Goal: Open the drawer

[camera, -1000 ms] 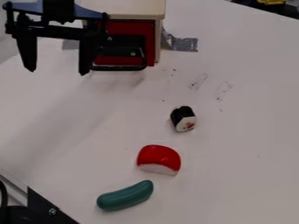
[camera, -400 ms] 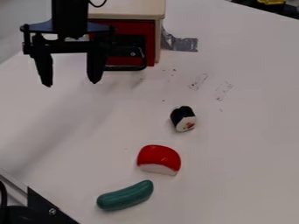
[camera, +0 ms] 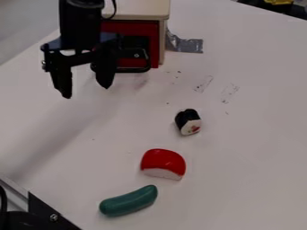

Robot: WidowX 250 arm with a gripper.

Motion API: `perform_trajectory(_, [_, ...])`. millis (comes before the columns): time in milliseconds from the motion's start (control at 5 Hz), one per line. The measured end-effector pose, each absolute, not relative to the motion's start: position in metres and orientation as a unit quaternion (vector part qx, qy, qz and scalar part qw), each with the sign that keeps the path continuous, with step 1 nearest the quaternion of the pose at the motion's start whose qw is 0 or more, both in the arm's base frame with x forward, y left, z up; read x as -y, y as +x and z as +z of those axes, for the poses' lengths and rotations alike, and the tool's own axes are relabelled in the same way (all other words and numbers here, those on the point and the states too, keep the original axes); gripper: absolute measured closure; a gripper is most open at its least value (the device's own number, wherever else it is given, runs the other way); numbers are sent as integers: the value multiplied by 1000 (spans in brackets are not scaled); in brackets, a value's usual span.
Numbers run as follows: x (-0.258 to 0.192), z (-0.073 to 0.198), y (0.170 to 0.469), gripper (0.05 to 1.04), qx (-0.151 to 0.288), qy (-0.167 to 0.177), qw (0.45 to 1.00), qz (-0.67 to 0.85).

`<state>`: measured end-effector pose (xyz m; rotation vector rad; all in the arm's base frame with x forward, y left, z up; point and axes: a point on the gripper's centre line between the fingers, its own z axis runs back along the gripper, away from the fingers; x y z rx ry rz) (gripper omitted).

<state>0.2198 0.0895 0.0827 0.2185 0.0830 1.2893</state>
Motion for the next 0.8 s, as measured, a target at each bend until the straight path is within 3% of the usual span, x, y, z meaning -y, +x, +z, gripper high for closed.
perform_trajectory(400, [-101, 54, 247, 83, -26, 114, 741, 661])
perform_trajectory(600, [-104, 60, 267, 83, -19, 104, 728, 677])
perform_trajectory(800, [-102, 82, 288, 83, -16, 74, 716, 694])
